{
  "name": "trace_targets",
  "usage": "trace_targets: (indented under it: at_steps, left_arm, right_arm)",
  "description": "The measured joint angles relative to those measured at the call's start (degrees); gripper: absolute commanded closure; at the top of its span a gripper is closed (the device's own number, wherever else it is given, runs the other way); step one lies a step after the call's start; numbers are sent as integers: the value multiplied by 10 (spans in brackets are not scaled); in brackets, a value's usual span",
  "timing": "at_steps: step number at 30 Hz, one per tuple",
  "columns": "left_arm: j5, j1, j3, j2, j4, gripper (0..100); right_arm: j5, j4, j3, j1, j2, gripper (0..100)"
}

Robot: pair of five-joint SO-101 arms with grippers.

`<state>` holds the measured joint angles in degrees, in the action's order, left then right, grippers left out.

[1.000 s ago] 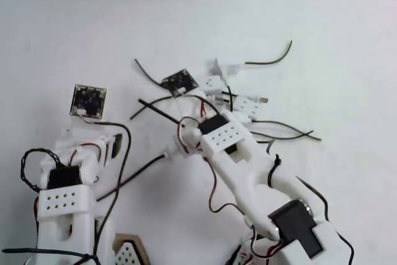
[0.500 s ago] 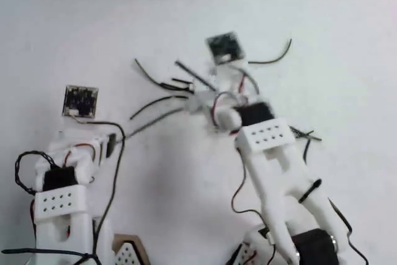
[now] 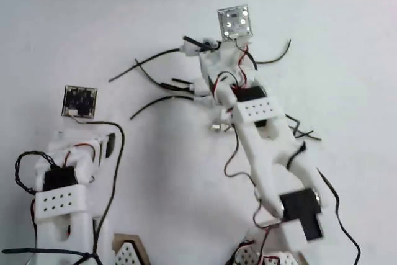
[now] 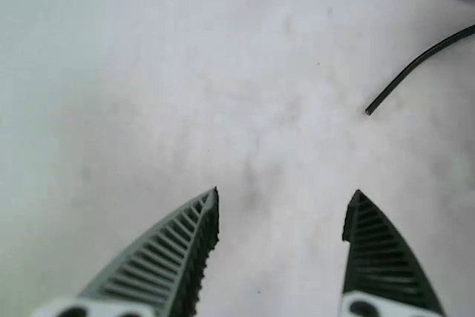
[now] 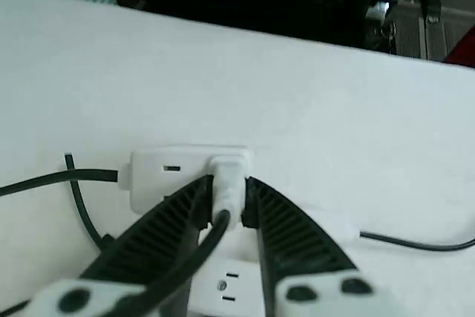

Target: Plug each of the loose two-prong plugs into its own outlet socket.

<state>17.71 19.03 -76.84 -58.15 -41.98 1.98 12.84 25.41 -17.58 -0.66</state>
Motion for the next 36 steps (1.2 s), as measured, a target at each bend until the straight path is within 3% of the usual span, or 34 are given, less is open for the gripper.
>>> trace_targets:
  at_steps: [5,21,27,36]
  left_arm:
    - [0,0,0,0,0,725]
    - [0,0,0,0,0,725]
    - [0,0,0,0,0,725]
    - [0,0,0,0,0,725]
  right_arm:
    - [0,26,-58,-11,-91,756]
    - [0,433,-90,-10,34,765]
    - [0,542,-90,-7,36,763]
    - [-182,593,-90,61,37,762]
